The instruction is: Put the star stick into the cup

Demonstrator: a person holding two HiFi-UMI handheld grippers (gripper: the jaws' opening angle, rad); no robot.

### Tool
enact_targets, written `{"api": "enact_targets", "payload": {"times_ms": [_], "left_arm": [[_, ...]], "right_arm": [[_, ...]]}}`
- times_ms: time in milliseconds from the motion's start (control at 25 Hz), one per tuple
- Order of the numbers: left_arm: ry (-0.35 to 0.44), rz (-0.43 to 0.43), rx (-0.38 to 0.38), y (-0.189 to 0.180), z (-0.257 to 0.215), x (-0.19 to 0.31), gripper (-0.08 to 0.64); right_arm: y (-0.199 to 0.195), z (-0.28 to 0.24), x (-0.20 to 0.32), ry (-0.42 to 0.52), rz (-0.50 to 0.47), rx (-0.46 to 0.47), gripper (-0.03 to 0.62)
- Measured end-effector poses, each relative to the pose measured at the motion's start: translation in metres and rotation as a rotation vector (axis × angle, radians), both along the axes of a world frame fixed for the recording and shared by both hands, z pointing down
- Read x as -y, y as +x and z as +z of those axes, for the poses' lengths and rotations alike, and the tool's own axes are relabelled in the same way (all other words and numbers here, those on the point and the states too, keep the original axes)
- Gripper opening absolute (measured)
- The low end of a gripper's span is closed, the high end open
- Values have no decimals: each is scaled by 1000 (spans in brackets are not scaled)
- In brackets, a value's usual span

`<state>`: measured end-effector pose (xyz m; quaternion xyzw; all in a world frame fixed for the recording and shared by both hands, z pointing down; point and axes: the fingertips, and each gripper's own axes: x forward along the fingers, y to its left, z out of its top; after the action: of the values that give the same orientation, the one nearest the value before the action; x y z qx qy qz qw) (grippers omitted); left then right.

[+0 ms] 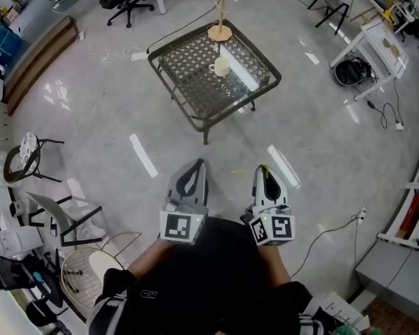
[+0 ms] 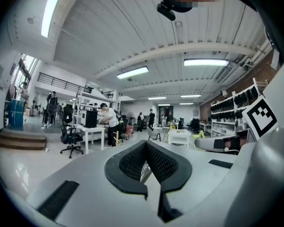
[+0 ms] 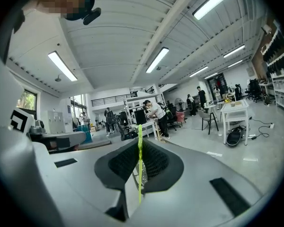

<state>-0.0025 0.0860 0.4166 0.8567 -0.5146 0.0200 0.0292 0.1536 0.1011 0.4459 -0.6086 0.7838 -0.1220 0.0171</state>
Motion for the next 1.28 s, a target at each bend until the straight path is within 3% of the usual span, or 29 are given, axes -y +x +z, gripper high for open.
{"api": "enact_targets", "payload": {"times_ms": [240,480,800,920,1280], "left_arm": [[23,32,-19,-6,-15,102,15],[22,15,-39,-35,-20,187,15],[2,-27,-83,-65,-21,257,15],[-28,-30,-62,-65,-14,277,15],[-22,-107,-61,-50,-9,358,15]], "right_arm": [[-13,-19,98,5,0,-47,23],[-34,-21,193,-9,-3,-55,23],[-55,-28,276,11,-8,-73,22],[-52,-30,304,17,-11,-73,23],[-33,-19,410,20,-71,-67,22]]}}
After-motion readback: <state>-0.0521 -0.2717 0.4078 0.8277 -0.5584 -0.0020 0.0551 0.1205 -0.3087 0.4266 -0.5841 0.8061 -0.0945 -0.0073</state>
